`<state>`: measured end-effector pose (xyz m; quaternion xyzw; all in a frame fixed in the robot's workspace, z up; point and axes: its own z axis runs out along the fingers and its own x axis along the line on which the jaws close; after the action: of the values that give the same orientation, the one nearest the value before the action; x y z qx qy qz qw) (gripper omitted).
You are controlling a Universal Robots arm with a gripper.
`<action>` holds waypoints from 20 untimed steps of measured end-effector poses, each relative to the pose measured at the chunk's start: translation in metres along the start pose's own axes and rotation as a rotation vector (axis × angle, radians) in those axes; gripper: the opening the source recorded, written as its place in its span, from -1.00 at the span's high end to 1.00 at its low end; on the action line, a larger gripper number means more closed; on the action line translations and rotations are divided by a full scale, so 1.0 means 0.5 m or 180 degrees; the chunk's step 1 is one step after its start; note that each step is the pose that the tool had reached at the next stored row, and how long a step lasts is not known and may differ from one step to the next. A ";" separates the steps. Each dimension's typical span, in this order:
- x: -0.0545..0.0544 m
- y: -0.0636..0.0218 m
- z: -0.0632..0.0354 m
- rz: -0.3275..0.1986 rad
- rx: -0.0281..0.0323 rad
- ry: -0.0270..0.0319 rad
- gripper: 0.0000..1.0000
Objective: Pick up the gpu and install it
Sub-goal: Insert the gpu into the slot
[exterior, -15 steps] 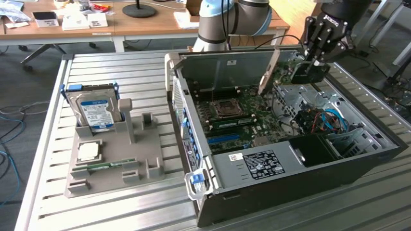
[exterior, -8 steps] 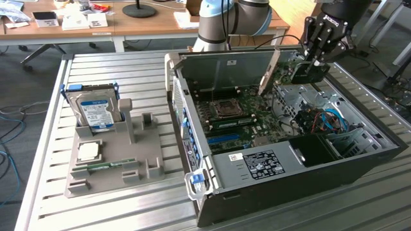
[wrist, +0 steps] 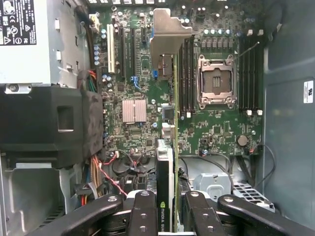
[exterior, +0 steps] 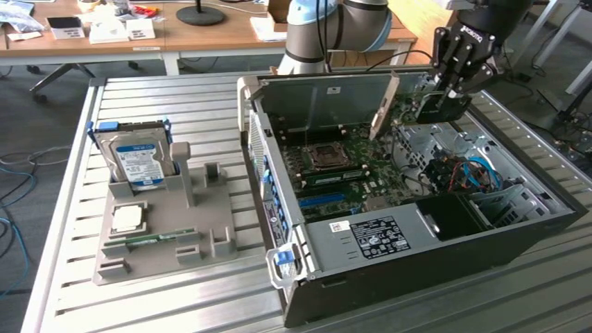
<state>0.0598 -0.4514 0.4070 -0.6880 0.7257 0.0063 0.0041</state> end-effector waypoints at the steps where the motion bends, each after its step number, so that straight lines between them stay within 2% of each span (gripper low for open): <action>1: 0.000 0.002 0.001 0.0000 0.0000 0.0000 0.47; 12: 0.002 0.042 0.013 0.0000 0.0000 0.0000 0.47; 20: 0.003 0.044 0.013 0.0000 0.0000 0.0000 0.47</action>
<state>0.0376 -0.4514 0.4006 -0.6880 0.7256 0.0063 0.0041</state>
